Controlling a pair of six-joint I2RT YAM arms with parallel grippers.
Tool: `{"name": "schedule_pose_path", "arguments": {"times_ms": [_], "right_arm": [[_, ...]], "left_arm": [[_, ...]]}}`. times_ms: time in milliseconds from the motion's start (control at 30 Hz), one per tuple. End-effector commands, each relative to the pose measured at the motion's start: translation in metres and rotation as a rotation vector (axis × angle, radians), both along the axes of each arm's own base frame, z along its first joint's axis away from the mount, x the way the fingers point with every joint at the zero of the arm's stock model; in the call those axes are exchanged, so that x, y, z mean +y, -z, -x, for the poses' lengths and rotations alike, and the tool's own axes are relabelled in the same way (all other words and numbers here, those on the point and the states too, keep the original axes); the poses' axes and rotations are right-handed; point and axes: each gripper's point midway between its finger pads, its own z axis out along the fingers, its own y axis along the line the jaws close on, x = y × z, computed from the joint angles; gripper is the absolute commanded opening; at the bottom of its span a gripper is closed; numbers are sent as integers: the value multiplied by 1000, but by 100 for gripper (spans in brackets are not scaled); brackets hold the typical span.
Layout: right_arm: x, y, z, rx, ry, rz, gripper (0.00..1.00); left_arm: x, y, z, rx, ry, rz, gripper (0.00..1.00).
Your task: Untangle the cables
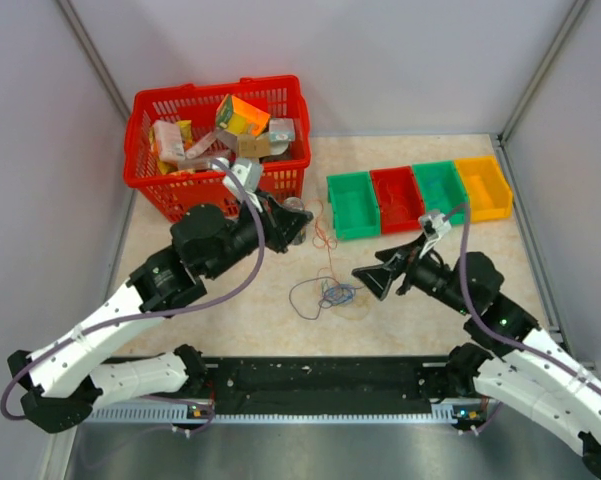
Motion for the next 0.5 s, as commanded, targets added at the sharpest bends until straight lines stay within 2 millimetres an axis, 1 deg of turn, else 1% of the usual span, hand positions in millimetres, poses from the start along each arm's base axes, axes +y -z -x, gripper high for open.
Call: {"name": "schedule_pose_path", "arguments": {"times_ms": [0,33,133,200,233,267,300,333,400,433,467], "right_arm": [[-7,-34,0,-86,1,63,96],[-5,-39,1,-98,-18,67,96],[2,-44,-3,-96,-39,85,95],[11,-46,-4,-89,-69,78,92],[16,-45,-4,-77,-84,71,89],[22,-41,-4,-56,-105,67,81],[27,-35,-5,-33,-123,72,79],[33,-28,-2,-5,-159,78,73],[39,-15,3,44,-196,67,69],[44,-19,8,37,-221,20,69],[45,-17,14,42,-243,-15,69]], "left_arm": [[-26,34,13,137,118,46,0],[-32,43,18,162,156,33,0],[-42,65,23,220,207,10,0],[-48,73,29,235,252,20,0],[-50,72,32,234,271,44,0],[-54,74,36,244,296,74,0],[-56,77,38,255,312,98,0],[-60,76,40,258,333,128,0],[-63,85,43,285,362,125,0],[-64,89,41,295,357,116,0],[-64,91,41,299,355,110,0]]}}
